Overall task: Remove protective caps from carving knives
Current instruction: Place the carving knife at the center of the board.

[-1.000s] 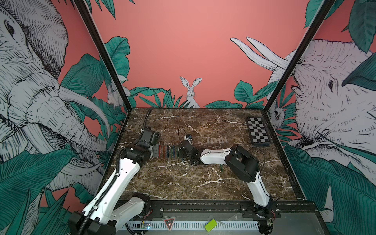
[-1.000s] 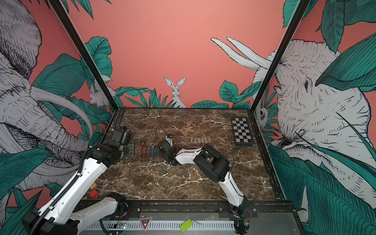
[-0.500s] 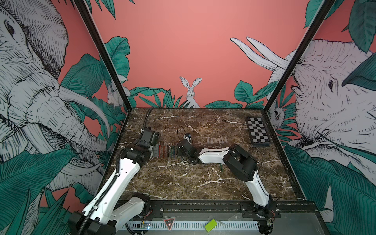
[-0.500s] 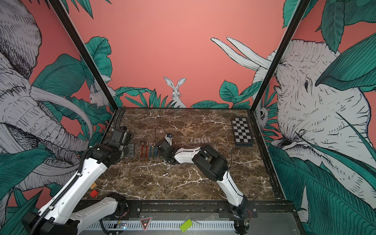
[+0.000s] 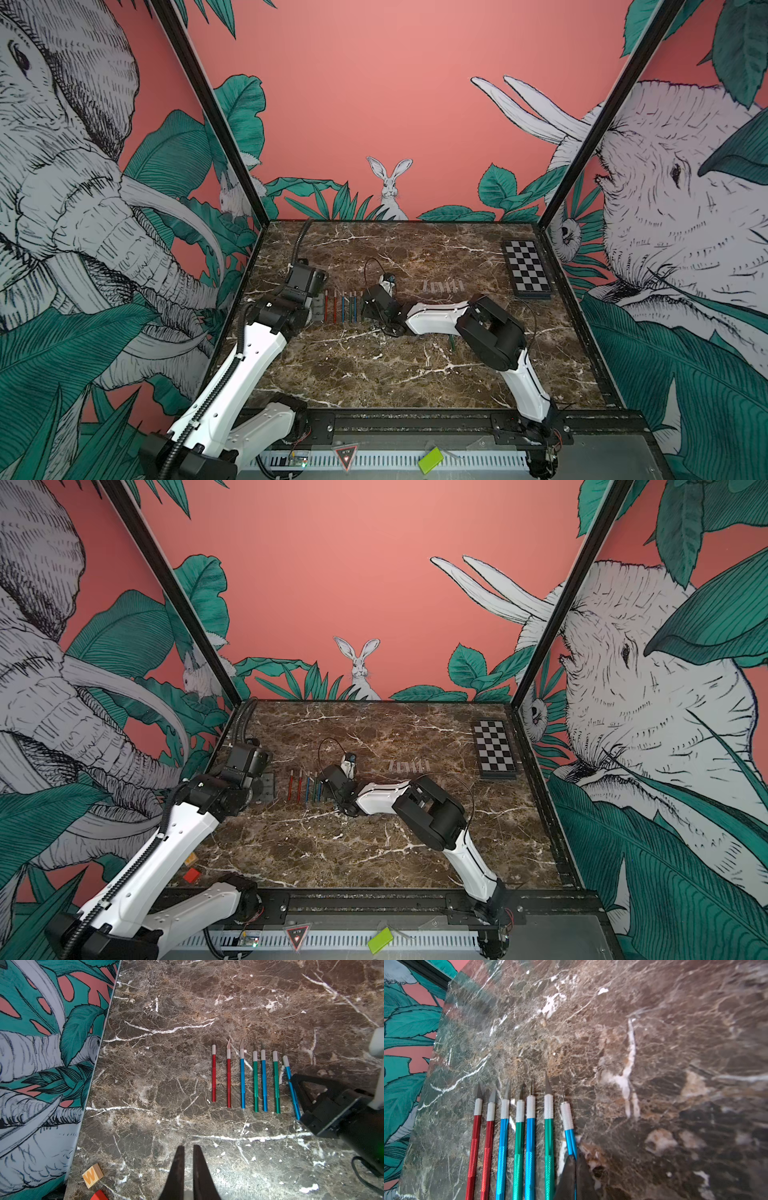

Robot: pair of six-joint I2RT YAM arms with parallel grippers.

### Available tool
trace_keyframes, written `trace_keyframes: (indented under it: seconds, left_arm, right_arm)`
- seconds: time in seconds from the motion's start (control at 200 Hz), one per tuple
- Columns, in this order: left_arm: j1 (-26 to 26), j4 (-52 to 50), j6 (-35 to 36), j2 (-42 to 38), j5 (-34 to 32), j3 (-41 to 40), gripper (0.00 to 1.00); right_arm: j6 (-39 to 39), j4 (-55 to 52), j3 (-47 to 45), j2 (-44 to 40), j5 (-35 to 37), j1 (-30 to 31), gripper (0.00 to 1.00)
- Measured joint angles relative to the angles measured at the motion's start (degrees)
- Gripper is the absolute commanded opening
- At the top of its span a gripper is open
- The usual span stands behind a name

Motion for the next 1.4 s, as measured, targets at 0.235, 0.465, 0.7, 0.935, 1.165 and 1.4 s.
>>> trace_keyframes:
  seconds: [0.235,0.465,0.7,0.935,1.165,1.4]
  left_arm:
    - [-0.02,0.0,0.13,0.0,-0.02,0.0,0.0]
    - [-0.02,0.0,0.13,0.0,-0.09,-0.04,0.0]
    - [-0.02,-0.02,0.15,0.0,-0.2,-0.2,0.0]
    - [-0.02,0.0,0.15,0.0,-0.22,-0.2,0.0]
    - [0.0,0.0,0.15,0.0,-0.2,-0.22,0.0]
    - [-0.02,0.0,0.15,0.0,-0.2,-0.22,0.0]
  right_arm:
    - [0.07,-1.14,-0.31,-0.02,0.48,-0.11,0.12]
    - [-0.11,-0.79,-1.66,-1.18,0.28,-0.09,0.19]
    - [-0.15,-2.73,-2.89,-2.91,0.11,-0.09,0.24]
    - [-0.46,-5.42,-1.92,-3.45,-2.73,-0.09,0.28]
    - [-1.27,-7.3,0.33,-2.84,-6.6,-0.35,0.3]
    - [-2.21,-7.82,3.82,-0.48,-9.05,-0.52,0.31]
